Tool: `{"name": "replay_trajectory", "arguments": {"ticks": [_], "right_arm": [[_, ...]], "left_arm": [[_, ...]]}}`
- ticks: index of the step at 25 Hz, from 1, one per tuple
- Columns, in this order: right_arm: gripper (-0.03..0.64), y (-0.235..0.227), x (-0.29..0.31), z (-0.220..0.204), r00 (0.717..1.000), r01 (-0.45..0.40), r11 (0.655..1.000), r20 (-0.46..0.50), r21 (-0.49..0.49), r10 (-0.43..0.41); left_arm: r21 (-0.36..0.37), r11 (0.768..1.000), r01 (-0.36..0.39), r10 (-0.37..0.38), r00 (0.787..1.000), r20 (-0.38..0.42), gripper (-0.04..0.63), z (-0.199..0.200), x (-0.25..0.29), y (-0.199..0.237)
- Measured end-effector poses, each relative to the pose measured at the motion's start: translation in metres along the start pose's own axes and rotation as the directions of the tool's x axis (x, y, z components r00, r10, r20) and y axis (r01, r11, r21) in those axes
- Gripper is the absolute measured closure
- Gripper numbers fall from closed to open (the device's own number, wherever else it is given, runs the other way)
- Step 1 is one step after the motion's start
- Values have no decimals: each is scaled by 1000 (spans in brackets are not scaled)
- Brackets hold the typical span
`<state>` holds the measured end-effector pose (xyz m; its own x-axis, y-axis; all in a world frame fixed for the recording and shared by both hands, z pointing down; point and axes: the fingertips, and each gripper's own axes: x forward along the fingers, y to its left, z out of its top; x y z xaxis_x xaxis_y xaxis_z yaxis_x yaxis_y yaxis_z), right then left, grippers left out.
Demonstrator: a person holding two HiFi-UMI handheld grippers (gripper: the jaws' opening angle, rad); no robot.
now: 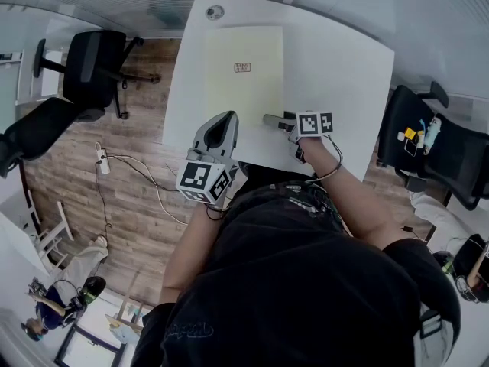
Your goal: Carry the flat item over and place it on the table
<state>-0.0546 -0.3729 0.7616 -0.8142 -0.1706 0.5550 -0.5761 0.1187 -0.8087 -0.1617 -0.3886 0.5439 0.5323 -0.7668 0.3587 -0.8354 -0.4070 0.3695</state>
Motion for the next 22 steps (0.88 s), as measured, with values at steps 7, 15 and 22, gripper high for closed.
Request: {"name": "replay_trajectory", "arguments": {"ticks": [7, 15, 22], "right_arm": [[276, -8, -2, 3, 996, 89, 994, 5, -61, -89], [278, -8, -7, 7, 984, 180, 974, 39, -136, -176], [278, 17, -24, 19, 964, 261, 930, 114, -257, -239]], "left_arm": [[11, 1000, 1, -1, 1000, 2, 581, 3, -2, -3], [23, 1000, -6, 6, 1000, 22, 581, 8, -10, -7], [51, 999, 0, -2, 999, 47, 581, 17, -27, -17]]}}
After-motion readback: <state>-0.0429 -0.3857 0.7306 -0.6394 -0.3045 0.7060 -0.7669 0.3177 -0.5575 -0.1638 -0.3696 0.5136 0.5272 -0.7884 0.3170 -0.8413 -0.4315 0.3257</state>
